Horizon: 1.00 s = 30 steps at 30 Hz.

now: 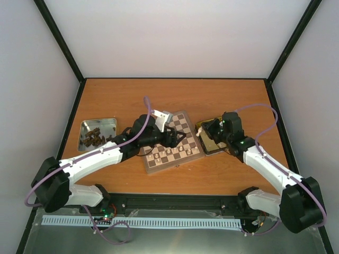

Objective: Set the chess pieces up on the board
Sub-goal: Pick up the chess piece from the storage box.

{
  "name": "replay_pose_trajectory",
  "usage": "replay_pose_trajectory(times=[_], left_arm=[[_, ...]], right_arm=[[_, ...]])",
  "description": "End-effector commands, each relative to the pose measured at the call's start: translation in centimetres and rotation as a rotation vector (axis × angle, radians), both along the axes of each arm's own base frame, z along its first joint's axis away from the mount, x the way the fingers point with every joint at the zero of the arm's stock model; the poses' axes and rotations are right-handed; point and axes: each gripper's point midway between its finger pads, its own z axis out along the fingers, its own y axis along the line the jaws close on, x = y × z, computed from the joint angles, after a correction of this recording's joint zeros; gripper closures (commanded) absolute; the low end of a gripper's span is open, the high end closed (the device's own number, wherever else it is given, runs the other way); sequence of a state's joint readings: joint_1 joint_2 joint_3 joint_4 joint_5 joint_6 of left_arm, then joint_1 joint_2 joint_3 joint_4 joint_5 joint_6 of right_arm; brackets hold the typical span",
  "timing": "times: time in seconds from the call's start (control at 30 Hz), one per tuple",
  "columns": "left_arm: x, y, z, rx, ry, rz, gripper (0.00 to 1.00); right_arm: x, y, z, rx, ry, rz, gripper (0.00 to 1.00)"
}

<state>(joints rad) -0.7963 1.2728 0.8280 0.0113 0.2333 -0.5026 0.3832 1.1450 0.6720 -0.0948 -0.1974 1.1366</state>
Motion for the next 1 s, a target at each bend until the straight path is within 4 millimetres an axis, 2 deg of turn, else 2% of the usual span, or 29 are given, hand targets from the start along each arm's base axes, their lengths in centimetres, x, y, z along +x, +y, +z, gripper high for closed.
replay_pose_trajectory(times=[0.0, 0.1, 0.23, 0.33, 0.57, 0.97], left_arm=[[-0.6, -1.8, 2.4, -0.155, 0.035, -0.065, 0.22], [-0.5, -1.7, 2.2, -0.19, 0.026, -0.054, 0.24], [0.6, -1.4, 2.9, -0.209, -0.035, 0.012, 0.27], [1.2, -1.6, 2.5, -0.198, -0.04, 0.049, 0.29], [1.5, -1.9, 2.2, -0.215, -0.059, 0.09, 0.41], [1.5, -2.1, 1.2, -0.226, -0.043, 0.11, 0.52]], right_arm=[[-0.9, 2.3, 1.9, 0.217, 0.035, -0.023, 0.88], [-1.3, 3.3, 2.0, 0.33, 0.099, -0.047, 0.88], [-1.6, 4.4, 2.6, 0.378, 0.136, -0.091, 0.87], [-1.7, 5.3, 3.3, 0.434, 0.155, -0.118, 0.87], [-1.3, 7.0, 3.8, 0.52, 0.192, -0.108, 0.86], [-0.9, 7.7, 4.8, 0.577, 0.191, -0.096, 0.86]])
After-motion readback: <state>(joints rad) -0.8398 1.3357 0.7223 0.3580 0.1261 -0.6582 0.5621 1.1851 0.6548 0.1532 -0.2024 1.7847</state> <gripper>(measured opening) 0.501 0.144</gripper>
